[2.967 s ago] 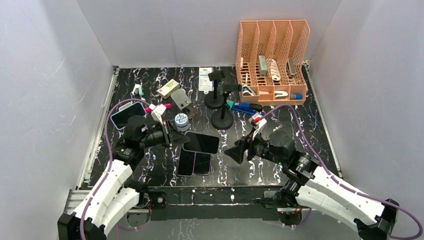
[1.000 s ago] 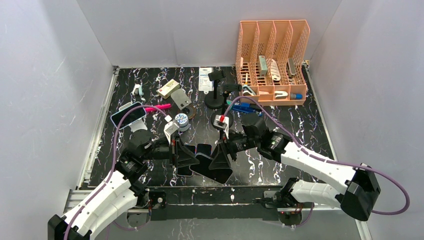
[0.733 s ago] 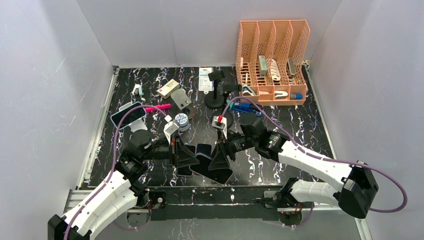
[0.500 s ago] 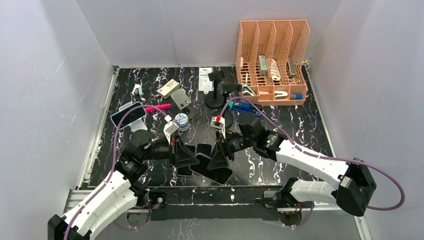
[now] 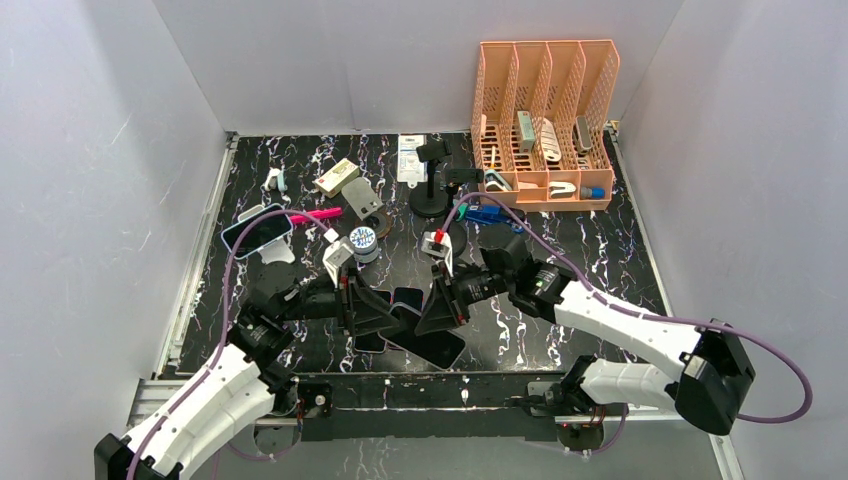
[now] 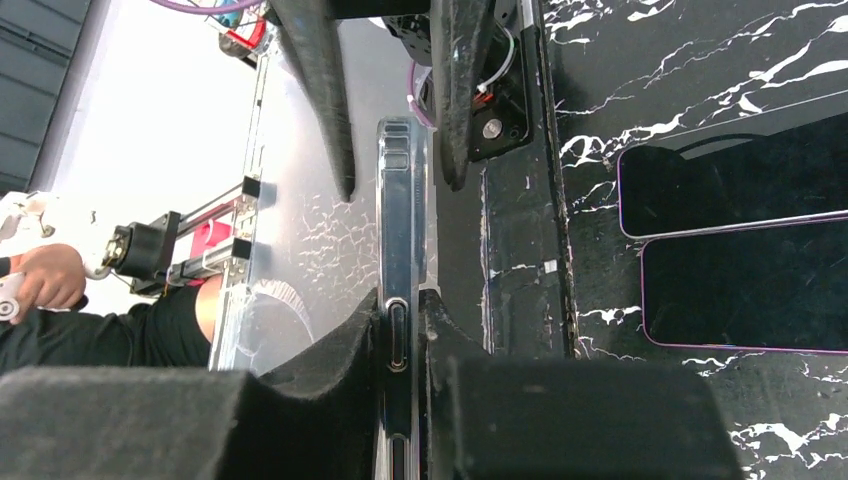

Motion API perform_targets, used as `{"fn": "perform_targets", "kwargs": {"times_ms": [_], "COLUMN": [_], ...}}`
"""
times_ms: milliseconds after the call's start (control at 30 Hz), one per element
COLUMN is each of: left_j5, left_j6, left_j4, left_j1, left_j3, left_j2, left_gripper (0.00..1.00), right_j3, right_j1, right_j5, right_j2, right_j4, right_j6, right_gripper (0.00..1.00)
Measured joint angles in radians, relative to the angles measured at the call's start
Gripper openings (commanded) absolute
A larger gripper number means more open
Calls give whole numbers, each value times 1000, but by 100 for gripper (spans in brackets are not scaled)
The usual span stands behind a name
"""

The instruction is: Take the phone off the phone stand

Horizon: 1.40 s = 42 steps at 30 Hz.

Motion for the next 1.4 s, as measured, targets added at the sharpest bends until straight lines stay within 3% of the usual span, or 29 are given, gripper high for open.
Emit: {"fn": "perform_targets", "kwargs": {"times_ms": [233, 333, 500, 633, 1000, 1200, 1400], "left_j5": [-145, -254, -412, -449, -417, -401, -396], "left_j6": [-56, -106, -224, -284, -407, -441, -452], "left_j4": [73, 138, 271, 334, 477, 540, 587], "left_j1": [-1, -1, -1, -1, -7, -28, -72], "left_j3": [-5, -42, -132, -140, -105, -97, -67], "left_j2": [-100, -172, -249, -217, 10, 53, 106], "left_gripper": [73, 79, 79, 79, 75, 73, 58], "right_j3": [-33, -57, -128, -204, -281, -289, -290], "right_j1": [0, 0, 0, 0, 0, 0, 0], "right_j5": [86, 158, 323, 437, 607, 638, 650], "right_j2": [-99, -167, -290, -357, -357, -336, -319], "right_j4": [39, 71, 180, 282, 517, 579, 642], "right_j6": [55, 92, 193, 281, 440, 486, 529], "right_gripper": [1, 1, 1, 1, 1, 1, 1]}}
